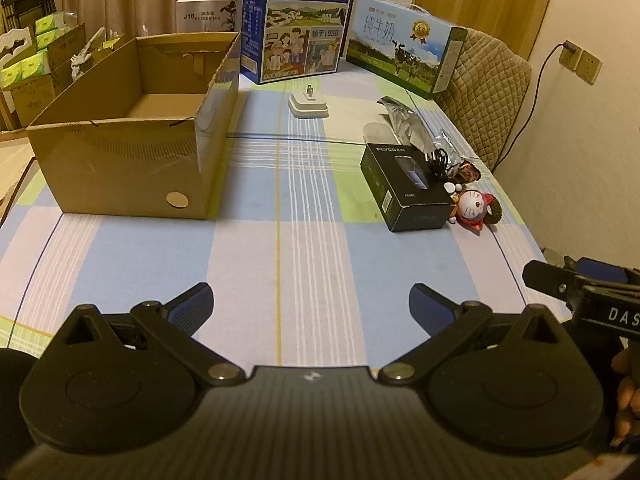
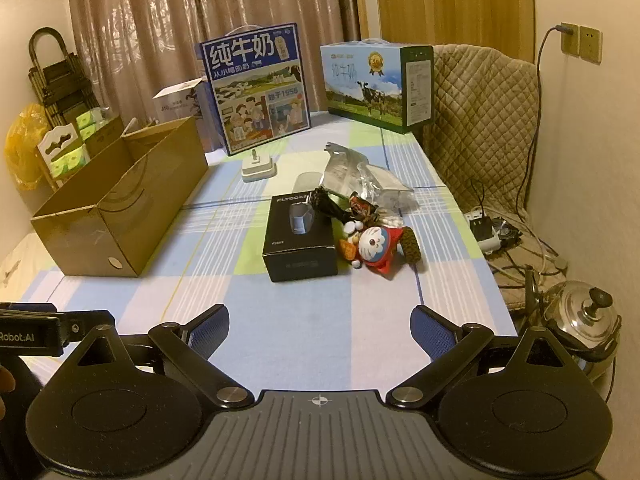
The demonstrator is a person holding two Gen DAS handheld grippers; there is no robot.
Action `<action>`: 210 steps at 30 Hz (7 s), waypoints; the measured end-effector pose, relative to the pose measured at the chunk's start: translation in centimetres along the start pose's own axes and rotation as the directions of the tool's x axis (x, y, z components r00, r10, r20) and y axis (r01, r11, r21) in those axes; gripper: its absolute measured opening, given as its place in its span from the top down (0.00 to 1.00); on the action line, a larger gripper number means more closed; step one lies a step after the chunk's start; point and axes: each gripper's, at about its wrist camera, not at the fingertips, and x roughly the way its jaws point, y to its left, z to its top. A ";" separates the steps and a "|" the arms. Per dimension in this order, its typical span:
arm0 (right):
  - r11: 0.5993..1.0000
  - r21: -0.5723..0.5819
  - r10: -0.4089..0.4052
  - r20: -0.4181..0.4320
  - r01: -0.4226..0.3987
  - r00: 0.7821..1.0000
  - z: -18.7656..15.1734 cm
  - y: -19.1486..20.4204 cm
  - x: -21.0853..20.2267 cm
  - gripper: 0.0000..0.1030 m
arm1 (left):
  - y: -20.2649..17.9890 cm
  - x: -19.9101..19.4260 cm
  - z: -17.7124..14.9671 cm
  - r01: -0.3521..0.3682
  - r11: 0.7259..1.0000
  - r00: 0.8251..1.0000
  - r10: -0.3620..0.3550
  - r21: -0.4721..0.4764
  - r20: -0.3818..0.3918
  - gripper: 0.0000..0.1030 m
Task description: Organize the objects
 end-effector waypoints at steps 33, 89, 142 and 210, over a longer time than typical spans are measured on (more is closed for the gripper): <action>1.000 0.005 0.007 -0.005 -0.007 1.000 -0.1 -0.1 0.1 0.07 | -0.1 0.0 0.1 0.013 1.000 1.000 -0.013 0.004 -0.003 0.01; 1.000 0.001 -0.018 -0.016 0.018 1.000 6.2 -8.1 5.3 0.20 | -7.7 13.6 9.0 0.164 0.976 0.986 -0.160 0.141 -0.044 0.05; 0.892 -0.422 0.106 -0.152 -0.162 0.983 4.4 -4.8 17.1 0.59 | -5.3 20.2 9.0 0.112 0.946 0.983 -0.060 0.303 -0.175 0.26; 0.991 -0.093 0.080 -0.168 -0.096 0.983 4.5 -4.7 14.2 0.59 | -2.0 18.9 10.9 0.217 0.926 0.954 -0.135 0.310 -0.267 0.27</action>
